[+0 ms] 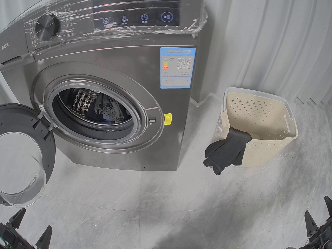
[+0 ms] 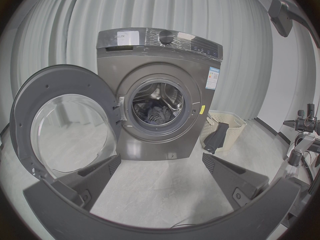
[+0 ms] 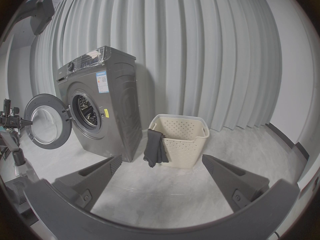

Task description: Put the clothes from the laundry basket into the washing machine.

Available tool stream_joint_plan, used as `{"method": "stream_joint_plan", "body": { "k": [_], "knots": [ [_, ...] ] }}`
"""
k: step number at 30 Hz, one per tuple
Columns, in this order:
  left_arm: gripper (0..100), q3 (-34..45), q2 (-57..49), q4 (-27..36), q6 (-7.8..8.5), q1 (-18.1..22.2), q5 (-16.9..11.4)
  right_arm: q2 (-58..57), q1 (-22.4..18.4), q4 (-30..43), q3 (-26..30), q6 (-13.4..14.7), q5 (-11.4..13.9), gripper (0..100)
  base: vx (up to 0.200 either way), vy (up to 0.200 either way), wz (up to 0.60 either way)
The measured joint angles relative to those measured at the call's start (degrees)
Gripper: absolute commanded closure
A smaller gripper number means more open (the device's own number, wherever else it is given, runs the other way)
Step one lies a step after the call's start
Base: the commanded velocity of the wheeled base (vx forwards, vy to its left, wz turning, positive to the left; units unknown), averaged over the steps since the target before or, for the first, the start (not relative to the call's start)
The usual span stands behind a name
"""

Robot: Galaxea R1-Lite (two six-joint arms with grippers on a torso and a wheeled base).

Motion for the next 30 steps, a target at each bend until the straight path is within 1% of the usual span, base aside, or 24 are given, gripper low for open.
{"method": "stream_joint_plan", "body": {
  "k": [6,22,30],
  "knots": [
    [0,0.00,0.00,0.02,0.20,0.02,-0.11,0.05,0.00,-0.02,0.00,0.06,0.01,0,0.000,0.000,0.00],
    [0,0.00,0.02,0.10,0.22,0.20,-0.05,0.09,-0.17,0.02,0.00,-0.27,-0.05,0,0.000,-0.200,0.00],
    [0,0.00,0.04,0.10,0.34,0.22,0.00,0.11,-0.15,-0.04,0.00,0.09,0.00,0,0.000,-0.200,0.00]
  ]
}}
